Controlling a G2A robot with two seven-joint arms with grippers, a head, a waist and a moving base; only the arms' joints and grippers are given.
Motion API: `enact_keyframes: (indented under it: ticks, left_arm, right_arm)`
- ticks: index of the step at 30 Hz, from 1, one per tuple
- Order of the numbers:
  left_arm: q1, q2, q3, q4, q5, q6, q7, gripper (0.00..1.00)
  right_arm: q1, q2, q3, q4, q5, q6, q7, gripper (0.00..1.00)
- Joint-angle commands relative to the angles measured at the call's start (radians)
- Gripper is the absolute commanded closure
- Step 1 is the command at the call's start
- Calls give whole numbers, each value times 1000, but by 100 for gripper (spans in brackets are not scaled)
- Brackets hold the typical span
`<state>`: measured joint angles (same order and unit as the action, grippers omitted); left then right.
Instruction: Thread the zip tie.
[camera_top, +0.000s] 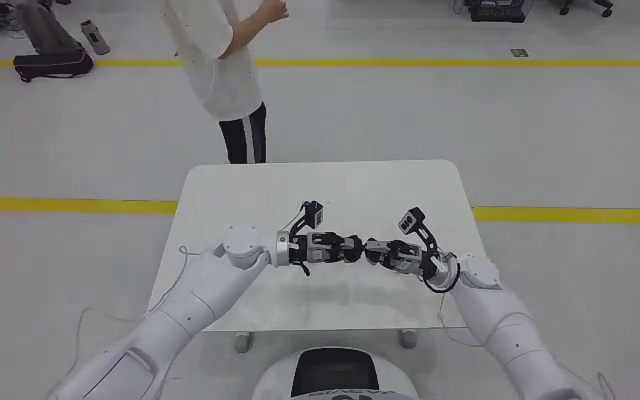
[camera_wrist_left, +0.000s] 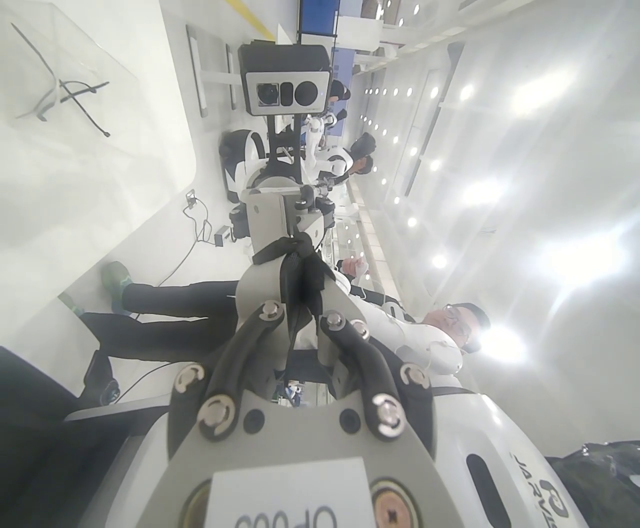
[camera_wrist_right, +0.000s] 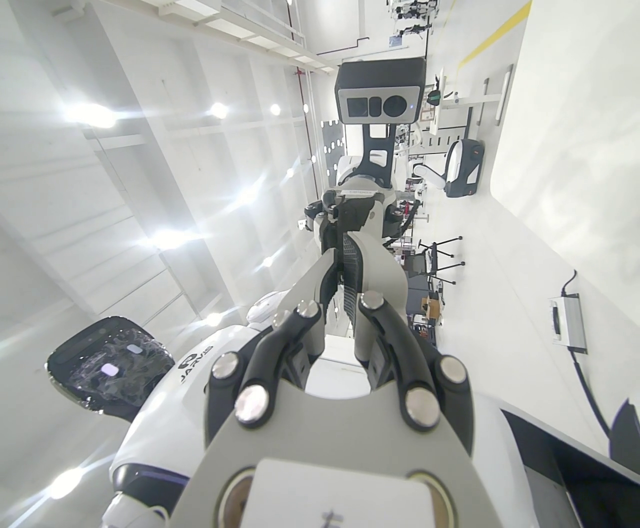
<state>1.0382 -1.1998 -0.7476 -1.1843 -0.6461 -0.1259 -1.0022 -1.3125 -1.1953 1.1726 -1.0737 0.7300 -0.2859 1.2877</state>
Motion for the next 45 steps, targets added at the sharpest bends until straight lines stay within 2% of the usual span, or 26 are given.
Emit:
enact_keyframes:
  ticks: [1,2,3,12,17,24,26,30,38,40,45]
  left_arm:
    - [0,0,1,1,-1,0,-1,100]
    - [0,0,1,2,-1,-1,-1,100]
    - [0,0,1,2,0,-1,-1,100]
    - [10,9,-18,-7,14,-8,2,100]
    - [18,16,-31,-21,31,-31,7,100]
    - [18,16,-31,-21,31,-31,7,100]
    - [30,17,-31,-35,34,-33,31,100]
    - [44,27,-53,-47,39,-33,23,100]
    - [68,40,-75,-73,29,-23,-3,100]
    - [71,42,-76,-73,32,-18,-3,100]
    - [73,43,-75,-79,33,-20,-14,100]
  right_arm:
    - [0,1,0,0,-1,-1,0,45]
    - [0,1,1,0,0,-1,0,2]
    - [-1,1,4,0,3,-2,-1,0]
    - [-11,13,52,-1,35,-5,10,0]
    - [-13,15,57,-7,38,-5,20,0]
    - [-14,15,57,-8,36,-4,13,0]
    - [-22,17,57,-28,-1,-10,-28,0]
    - [-35,28,83,-58,-54,-54,-30,0]
    - [-64,39,132,-143,-181,-54,-23,0]
    - [-73,38,137,-166,-186,-54,3,0]
    - [-74,38,138,-167,-185,-54,7,0]
